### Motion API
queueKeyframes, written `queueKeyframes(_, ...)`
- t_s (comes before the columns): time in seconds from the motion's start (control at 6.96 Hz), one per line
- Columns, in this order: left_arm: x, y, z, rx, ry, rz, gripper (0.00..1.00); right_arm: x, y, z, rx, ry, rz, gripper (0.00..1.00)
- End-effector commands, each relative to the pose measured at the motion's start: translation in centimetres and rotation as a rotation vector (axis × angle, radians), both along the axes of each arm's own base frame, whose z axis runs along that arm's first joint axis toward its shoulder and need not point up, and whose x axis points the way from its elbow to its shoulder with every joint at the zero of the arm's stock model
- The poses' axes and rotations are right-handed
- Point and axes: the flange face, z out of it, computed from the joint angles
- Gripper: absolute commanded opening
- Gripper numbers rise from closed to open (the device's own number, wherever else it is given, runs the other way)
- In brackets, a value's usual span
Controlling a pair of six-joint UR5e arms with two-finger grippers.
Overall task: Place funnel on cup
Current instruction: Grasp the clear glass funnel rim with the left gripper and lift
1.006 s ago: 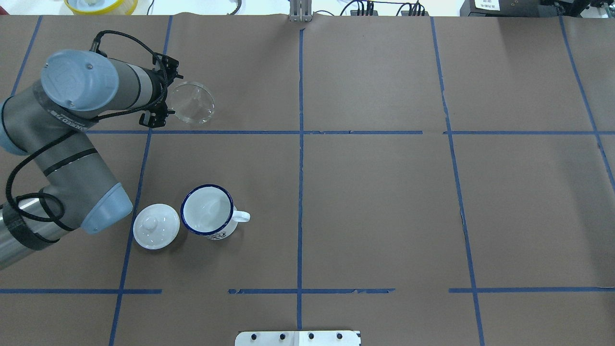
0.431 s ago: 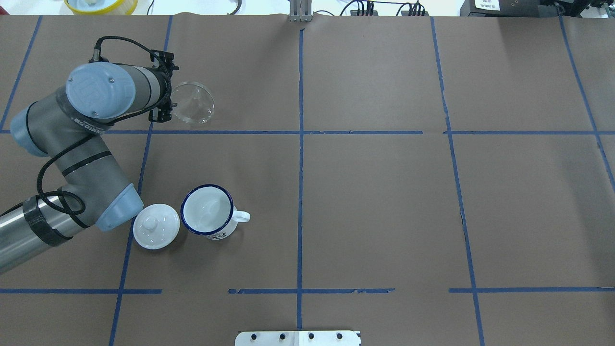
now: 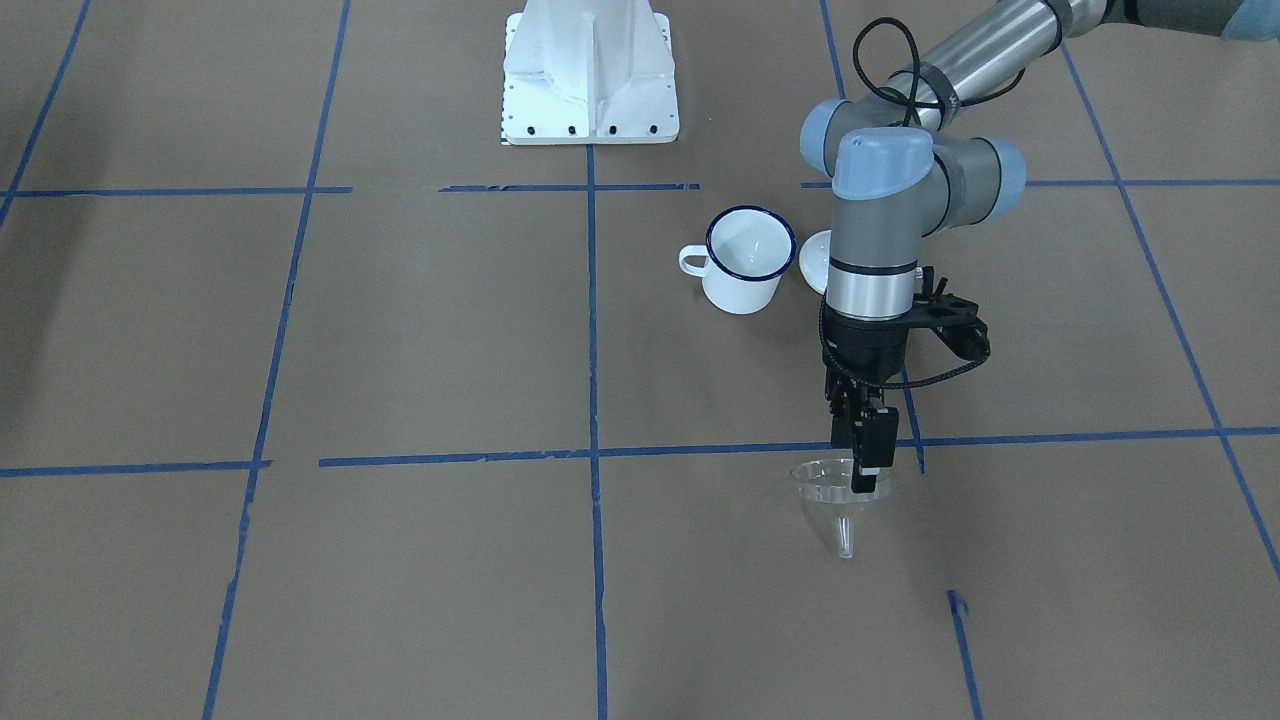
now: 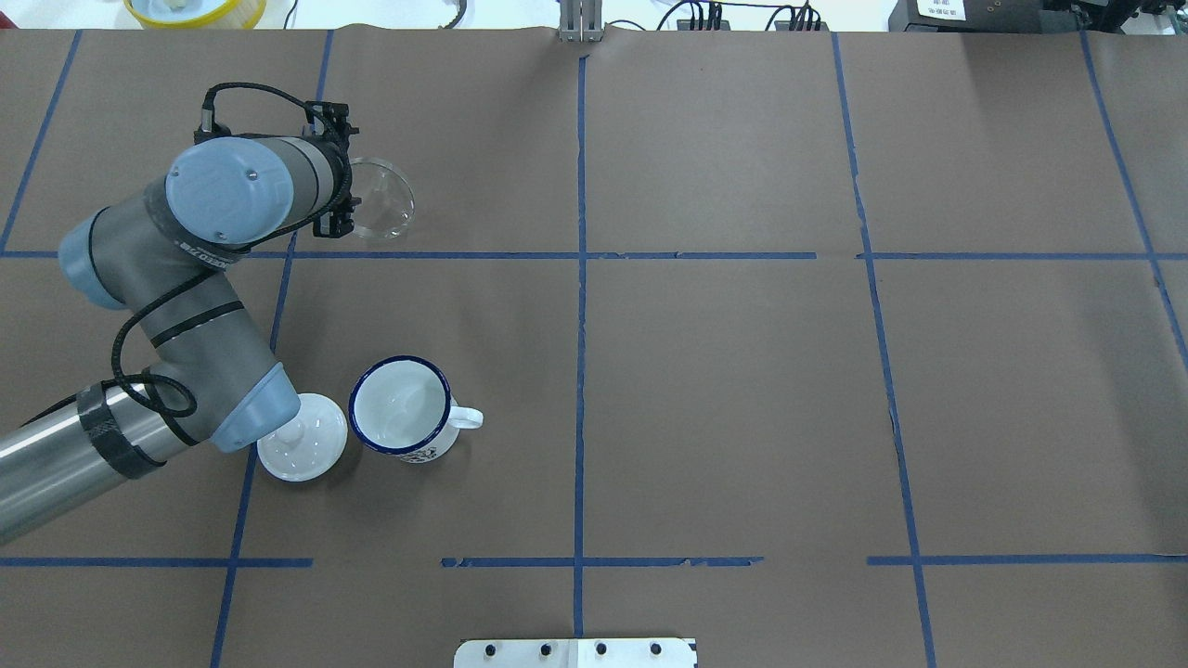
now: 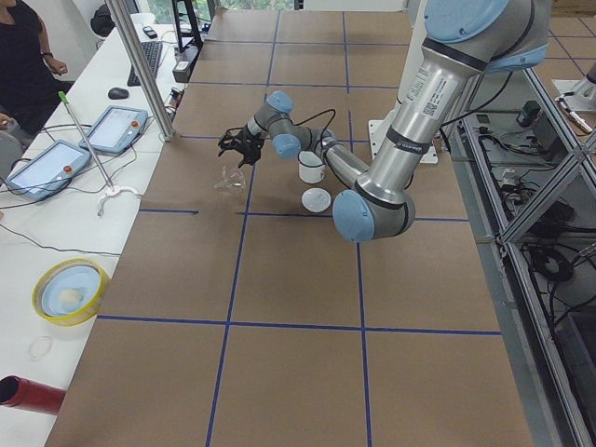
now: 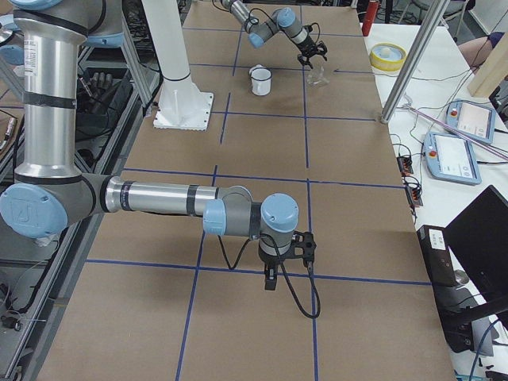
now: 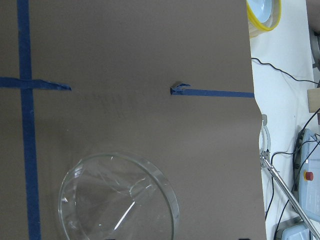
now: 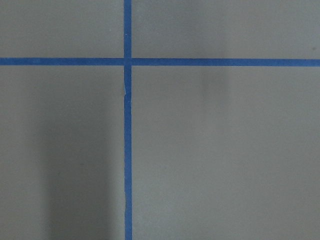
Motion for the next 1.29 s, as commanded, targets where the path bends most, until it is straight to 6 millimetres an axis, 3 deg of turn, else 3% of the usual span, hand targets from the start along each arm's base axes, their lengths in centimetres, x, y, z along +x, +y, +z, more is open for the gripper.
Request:
queueKeyframes(0.0, -0.3, -1.5, 1.1, 0.036, -0.011, -0.048, 0.82, 0.0, 0.0, -0.1, 0.001, 0.000, 0.000, 1.00)
queueKeyframes(0.43, 0.0, -1.9, 2.6, 0.017, -0.030, -0.051, 0.81, 0.0, 0.0, -0.1, 0.001, 0.000, 0.000, 1.00)
queueKeyframes(0.72, 0.0, -1.9, 2.5, 0.016, -0.026, -0.053, 0.68, 0.0, 0.0, -0.1, 0.001, 0.000, 0.000, 1.00)
queueKeyframes(1.15, 0.3, -1.6, 2.5, 0.014, -0.022, -0.050, 0.63, 0.0, 0.0, -0.1, 0.001, 0.000, 0.000, 1.00)
